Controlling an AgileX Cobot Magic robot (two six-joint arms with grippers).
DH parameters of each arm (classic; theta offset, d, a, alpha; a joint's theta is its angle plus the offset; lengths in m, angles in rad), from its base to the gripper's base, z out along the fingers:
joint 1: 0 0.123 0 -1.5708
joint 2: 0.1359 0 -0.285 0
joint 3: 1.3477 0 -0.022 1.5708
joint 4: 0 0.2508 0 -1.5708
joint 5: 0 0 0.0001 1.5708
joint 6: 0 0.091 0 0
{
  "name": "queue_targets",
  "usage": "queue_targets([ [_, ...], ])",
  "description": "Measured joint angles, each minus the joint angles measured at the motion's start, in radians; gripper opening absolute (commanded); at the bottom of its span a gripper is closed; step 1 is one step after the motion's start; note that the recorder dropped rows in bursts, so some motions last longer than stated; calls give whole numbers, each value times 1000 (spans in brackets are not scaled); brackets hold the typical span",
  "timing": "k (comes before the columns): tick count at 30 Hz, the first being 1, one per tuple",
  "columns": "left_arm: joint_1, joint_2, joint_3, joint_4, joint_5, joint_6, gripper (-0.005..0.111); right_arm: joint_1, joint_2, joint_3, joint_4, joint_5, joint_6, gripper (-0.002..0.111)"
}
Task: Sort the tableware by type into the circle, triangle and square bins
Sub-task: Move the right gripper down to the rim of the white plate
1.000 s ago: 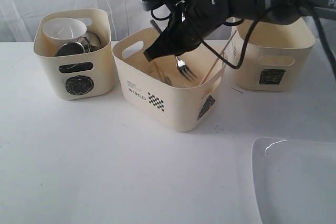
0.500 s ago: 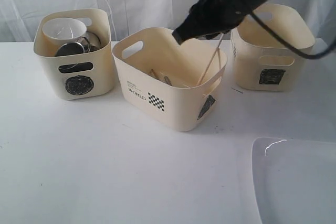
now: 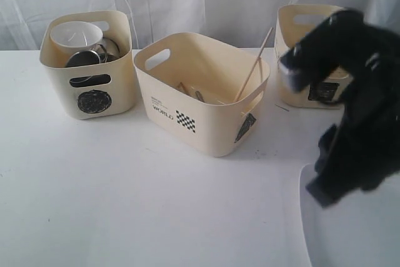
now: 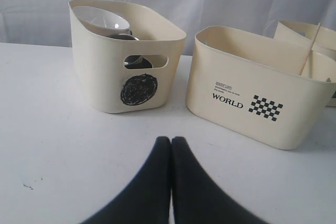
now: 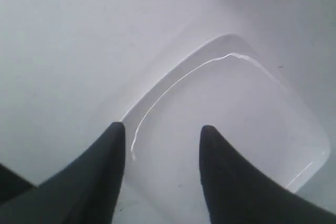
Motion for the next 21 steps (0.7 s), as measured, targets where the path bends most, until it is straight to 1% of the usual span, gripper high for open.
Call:
queue_targets([
  [2,0,0,0,0,0,0,0,81,-8,58,-18,10,61,46],
  [5,0,0,0,0,0,0,0,207,-8,139,-93,10,182,46],
  [11,0,0,0,0,0,0,0,412,-8,289,-229,35,420,49],
  [14,0,0,0,0,0,0,0,509,4,344,-244,37,523,52],
  [17,0,0,0,0,0,0,0,604,32,376,-244,38,599,52],
  [21,0,0,0,0,0,0,0,694,84,392,-244,29,668,52],
])
